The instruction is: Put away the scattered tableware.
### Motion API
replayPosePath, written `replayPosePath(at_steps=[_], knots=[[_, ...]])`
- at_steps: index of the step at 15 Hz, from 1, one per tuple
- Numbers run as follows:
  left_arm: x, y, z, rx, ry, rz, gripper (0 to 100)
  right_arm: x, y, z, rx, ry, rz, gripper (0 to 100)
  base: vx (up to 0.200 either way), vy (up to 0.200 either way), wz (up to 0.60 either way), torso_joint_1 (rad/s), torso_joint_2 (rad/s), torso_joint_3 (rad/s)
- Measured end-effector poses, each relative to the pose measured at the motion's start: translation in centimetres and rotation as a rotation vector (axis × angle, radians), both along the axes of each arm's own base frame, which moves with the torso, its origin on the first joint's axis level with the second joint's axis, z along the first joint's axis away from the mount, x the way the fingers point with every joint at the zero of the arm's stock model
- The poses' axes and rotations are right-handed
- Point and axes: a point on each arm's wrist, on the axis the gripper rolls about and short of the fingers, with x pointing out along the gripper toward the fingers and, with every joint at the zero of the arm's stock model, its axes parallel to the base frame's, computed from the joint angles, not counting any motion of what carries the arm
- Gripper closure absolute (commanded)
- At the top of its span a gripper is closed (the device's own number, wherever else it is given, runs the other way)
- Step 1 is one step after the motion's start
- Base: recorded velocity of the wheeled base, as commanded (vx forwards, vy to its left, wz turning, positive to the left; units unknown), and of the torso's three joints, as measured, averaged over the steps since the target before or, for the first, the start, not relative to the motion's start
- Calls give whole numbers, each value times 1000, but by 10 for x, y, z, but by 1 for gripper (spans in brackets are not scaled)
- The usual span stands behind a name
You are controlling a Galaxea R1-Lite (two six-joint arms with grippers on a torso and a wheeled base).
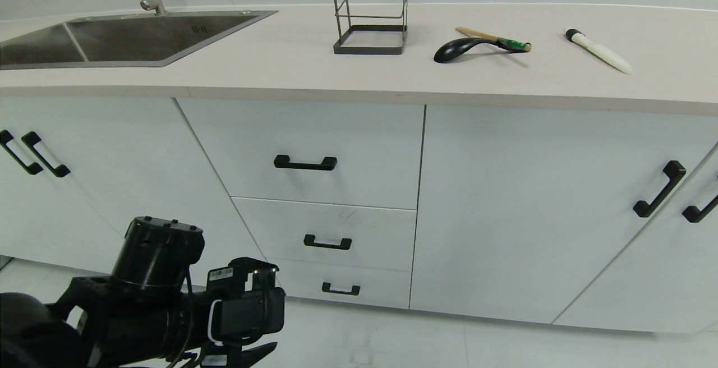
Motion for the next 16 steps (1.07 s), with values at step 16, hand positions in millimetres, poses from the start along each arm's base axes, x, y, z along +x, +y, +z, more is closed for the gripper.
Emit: replayPosePath(at_steps=[16], knots=[[76,-32,-41,56,-12,-76,0,0,0,0,0,0,0,100,0,0,0,0,0,0]])
